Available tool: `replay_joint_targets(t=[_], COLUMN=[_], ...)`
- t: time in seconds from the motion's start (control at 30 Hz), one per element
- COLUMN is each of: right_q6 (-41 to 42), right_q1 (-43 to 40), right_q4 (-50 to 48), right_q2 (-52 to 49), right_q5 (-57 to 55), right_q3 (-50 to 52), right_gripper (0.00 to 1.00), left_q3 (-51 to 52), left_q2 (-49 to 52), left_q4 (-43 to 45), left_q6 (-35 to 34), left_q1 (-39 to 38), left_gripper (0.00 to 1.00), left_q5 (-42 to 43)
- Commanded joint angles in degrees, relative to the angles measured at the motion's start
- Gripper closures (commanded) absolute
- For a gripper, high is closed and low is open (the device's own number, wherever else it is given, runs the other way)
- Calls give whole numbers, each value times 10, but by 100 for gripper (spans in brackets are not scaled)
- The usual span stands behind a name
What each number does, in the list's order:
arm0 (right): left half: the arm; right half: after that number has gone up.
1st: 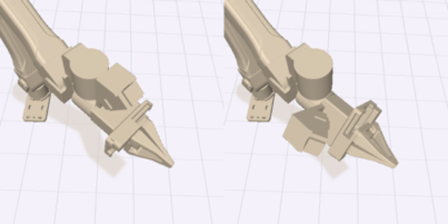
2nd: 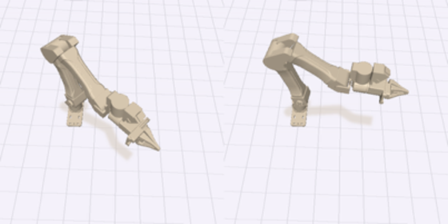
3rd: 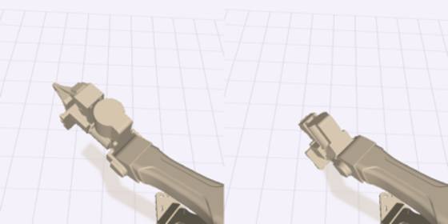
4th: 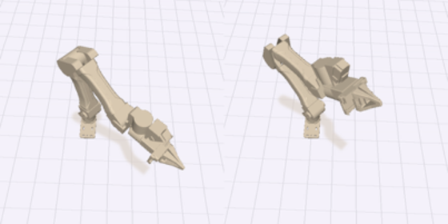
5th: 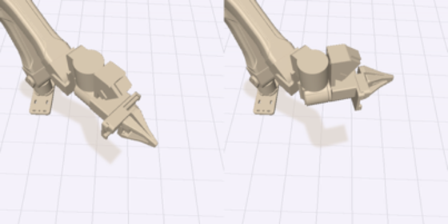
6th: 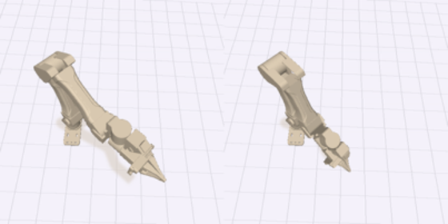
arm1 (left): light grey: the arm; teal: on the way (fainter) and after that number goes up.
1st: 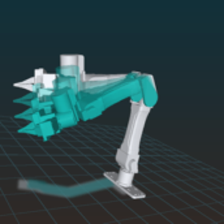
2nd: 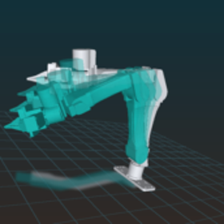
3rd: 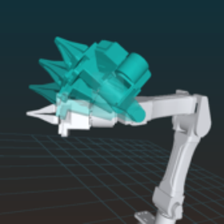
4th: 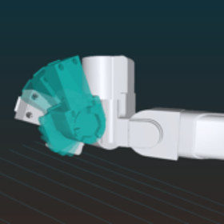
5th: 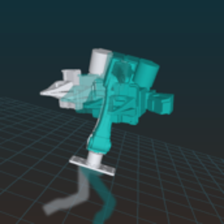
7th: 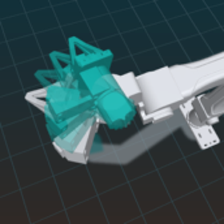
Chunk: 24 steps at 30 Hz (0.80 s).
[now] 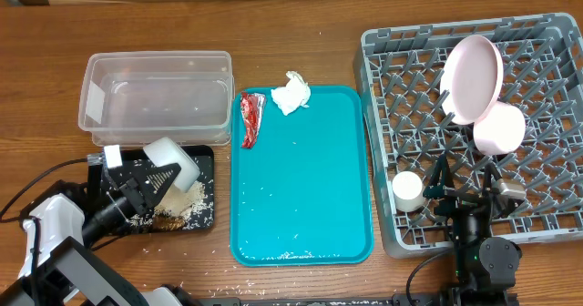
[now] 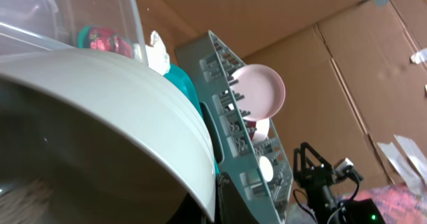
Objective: Sort waste into correct bins and load items into the dishwasher
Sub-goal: 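Carry the bowl left and tip the scraps onto the black tray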
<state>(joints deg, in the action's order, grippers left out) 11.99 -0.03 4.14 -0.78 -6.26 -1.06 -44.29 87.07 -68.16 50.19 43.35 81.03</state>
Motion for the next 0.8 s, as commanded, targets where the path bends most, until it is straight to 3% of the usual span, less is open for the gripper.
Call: replay_joint_targets(t=[0.0,0.07,0.13,0.3,0.33,0.37,0.47,0.57,0.77], right_q6=[2,2,2,2,2,2,2,2,2], right_q1=[-3,-3,-3,-3,-3,-3,-3,-3,-3], right_q4=[-2,-2,-2,-2,-2,-2,-2,-2,-2], right_q2=[6,6,6,6,6,6,6,6,6], right_q5=[-1,-1,-1,-1,-1,-1,-1,-1,-1], right_q3=[6,6,6,6,6,6,6,6,6], right_gripper=[0,0,0,0,0,0,0,0,0], left_q3=[2,1,-5,-28,-31,-31,-34,-53,-159], left_q2=[2,1,1,-4,-6,-6,-5,-9,-16], left_q4=[3,-30,-89,-258,-268,-257,-252,-287,-281], left_q6=[28,1,48,286,346,364,282,296,269], left_q1=[17,17,16,16,16,18,20,6,-124], left_gripper=[96,96,96,96,96,96,96,96,96], left_q5=[7,13,14,-17,-29,-37,-8,2,-4])
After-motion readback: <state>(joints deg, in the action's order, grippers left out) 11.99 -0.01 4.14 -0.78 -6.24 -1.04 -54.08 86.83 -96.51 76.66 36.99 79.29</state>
